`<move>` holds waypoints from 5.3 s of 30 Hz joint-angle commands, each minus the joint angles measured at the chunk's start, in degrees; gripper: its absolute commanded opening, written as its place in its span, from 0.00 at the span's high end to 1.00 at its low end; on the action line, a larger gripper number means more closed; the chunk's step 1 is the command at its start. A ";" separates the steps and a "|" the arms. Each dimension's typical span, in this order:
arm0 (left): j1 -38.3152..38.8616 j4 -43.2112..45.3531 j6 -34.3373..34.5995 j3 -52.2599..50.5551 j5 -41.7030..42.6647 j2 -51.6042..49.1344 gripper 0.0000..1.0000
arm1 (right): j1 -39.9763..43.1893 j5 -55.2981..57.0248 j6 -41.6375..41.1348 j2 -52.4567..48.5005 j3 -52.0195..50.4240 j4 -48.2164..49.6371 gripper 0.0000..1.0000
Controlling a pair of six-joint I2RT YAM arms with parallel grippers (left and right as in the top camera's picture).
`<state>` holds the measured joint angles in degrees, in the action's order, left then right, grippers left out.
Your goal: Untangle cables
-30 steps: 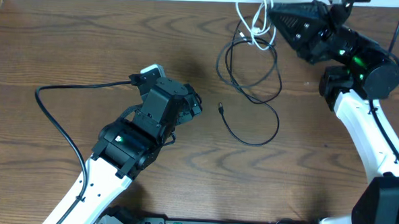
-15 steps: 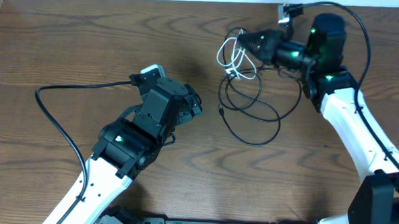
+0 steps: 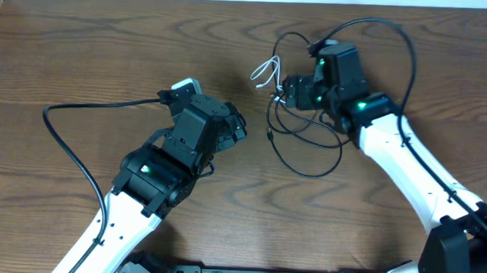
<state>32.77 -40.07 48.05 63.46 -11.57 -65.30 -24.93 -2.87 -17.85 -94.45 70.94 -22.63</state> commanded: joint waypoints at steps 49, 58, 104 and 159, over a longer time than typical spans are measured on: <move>-5.97 60.81 48.30 0.42 28.04 -41.86 0.09 | 21.42 -10.54 -9.66 20.31 0.22 -17.55 0.32; -5.81 64.74 56.94 0.42 31.91 -49.44 0.18 | 21.42 -8.13 -8.83 20.31 0.22 -18.34 0.32; -2.60 66.75 53.13 0.42 15.78 -49.81 0.71 | 21.42 -7.52 -8.83 20.20 0.20 -20.11 0.31; -5.14 53.40 -11.93 0.44 39.54 -12.41 0.92 | 13.94 -27.02 -12.66 17.38 -9.88 -10.64 0.22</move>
<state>29.12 10.20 35.99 62.48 21.04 -80.88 -10.63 -23.55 -31.66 -76.99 61.01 -33.23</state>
